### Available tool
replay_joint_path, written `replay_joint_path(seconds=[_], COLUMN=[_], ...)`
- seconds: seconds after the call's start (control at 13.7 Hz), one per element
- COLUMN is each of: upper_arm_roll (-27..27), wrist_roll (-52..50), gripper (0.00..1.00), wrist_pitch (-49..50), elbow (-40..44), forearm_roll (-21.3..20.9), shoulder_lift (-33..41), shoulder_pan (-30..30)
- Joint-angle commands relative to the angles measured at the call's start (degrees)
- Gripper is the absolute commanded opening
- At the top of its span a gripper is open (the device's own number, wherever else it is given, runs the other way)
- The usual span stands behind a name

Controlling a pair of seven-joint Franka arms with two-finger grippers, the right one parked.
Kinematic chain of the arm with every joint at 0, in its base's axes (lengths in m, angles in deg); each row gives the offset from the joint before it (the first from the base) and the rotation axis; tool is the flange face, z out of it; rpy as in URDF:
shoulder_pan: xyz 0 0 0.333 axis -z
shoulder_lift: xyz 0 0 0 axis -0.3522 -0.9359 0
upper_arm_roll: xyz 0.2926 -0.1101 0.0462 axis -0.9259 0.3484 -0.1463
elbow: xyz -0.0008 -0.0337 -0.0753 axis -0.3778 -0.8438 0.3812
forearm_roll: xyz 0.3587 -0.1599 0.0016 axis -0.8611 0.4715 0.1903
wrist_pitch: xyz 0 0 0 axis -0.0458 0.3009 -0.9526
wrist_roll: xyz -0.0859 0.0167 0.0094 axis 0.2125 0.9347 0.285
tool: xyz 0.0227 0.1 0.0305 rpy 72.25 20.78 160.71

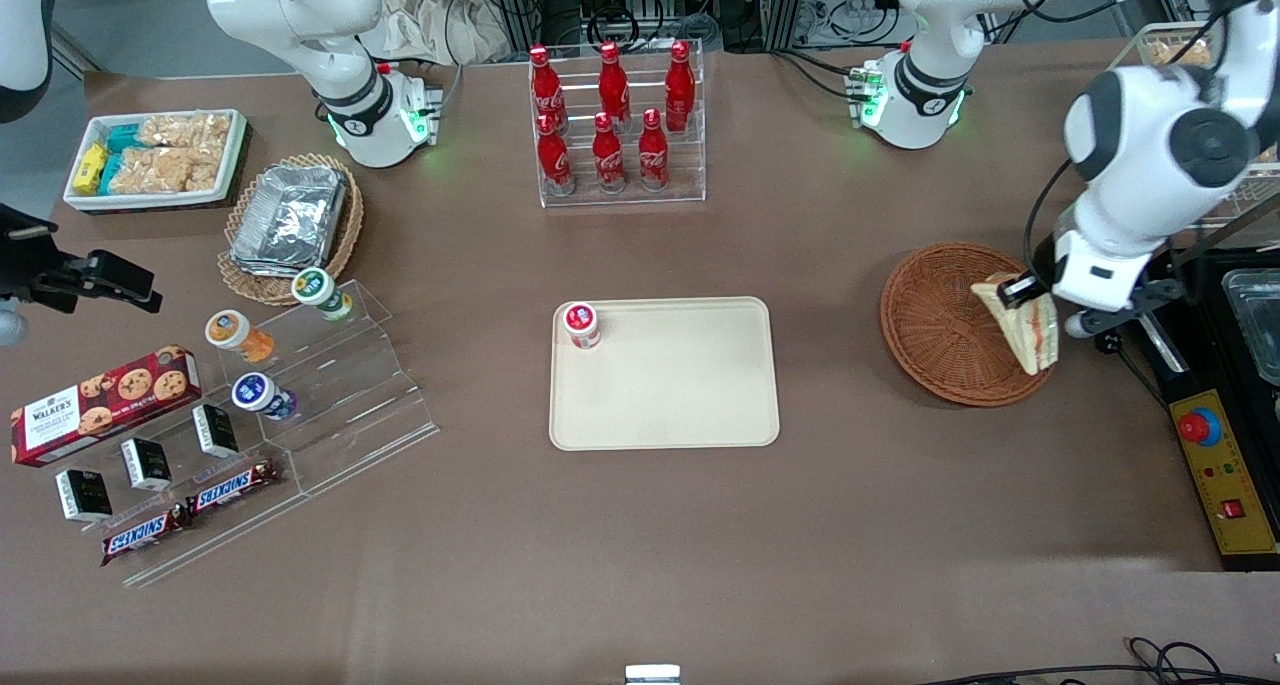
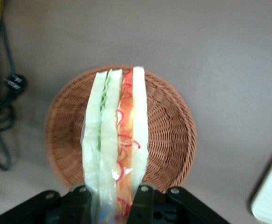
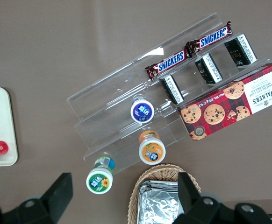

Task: Place sandwich from basket to tray
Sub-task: 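Carry the held sandwich from the basket over the beige tray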

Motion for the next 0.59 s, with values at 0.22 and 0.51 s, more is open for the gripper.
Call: replay_joint_path(seconds=[0.22,0.51], upper_arm_roll=[3.52,12.22], wrist_roll=[12.45,11.85], gripper=[0.0,0.0], wrist_pitch=[21.79,23.75], elbow=[22.85,25.77], forearm_roll=[-0.68,-0.07], shoulder_lift=[-2.16,-3.21], shoulder_pan=[0.58,0.58])
